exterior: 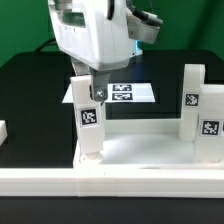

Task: Assemble desk

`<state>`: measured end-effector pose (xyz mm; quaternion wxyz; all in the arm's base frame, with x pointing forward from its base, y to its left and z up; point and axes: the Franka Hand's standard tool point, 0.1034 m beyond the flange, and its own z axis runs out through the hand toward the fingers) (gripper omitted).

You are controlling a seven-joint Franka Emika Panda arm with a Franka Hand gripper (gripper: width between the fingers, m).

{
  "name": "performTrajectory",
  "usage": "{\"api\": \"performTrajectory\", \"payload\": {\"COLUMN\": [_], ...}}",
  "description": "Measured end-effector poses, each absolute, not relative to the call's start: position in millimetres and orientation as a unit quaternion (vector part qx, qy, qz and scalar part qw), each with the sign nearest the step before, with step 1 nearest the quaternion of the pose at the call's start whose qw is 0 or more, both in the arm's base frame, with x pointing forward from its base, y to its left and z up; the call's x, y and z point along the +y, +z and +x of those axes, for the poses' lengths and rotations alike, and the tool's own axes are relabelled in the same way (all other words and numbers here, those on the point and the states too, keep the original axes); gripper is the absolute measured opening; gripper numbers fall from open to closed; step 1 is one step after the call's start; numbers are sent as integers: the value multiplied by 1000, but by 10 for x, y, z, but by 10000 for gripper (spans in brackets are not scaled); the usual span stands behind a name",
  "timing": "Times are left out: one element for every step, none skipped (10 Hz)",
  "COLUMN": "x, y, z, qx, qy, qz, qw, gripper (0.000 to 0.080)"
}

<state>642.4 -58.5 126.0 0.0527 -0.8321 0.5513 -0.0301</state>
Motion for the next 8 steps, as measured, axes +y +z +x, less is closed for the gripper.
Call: {"api": "performTrajectory", "payload": {"x": [-574, -579, -598, -599, -600, -600, -601, -602], "y": [1269, 1267, 1270, 1270, 1270, 1270, 1268, 1257], "z": [6434, 6433, 6441, 6440, 6440, 6440, 6441, 6442], "qx": [513, 465, 420, 382, 342, 303, 267, 221], "qy": [-33, -36, -42, -44, -46, -48, -50, -56], "qz": [-856, -883, -905, -922, -937, -951, -962, -973], "qw": [52, 50, 49, 47, 45, 43, 39, 25], "gripper": [634, 645, 645, 645, 648, 648, 648, 648]}}
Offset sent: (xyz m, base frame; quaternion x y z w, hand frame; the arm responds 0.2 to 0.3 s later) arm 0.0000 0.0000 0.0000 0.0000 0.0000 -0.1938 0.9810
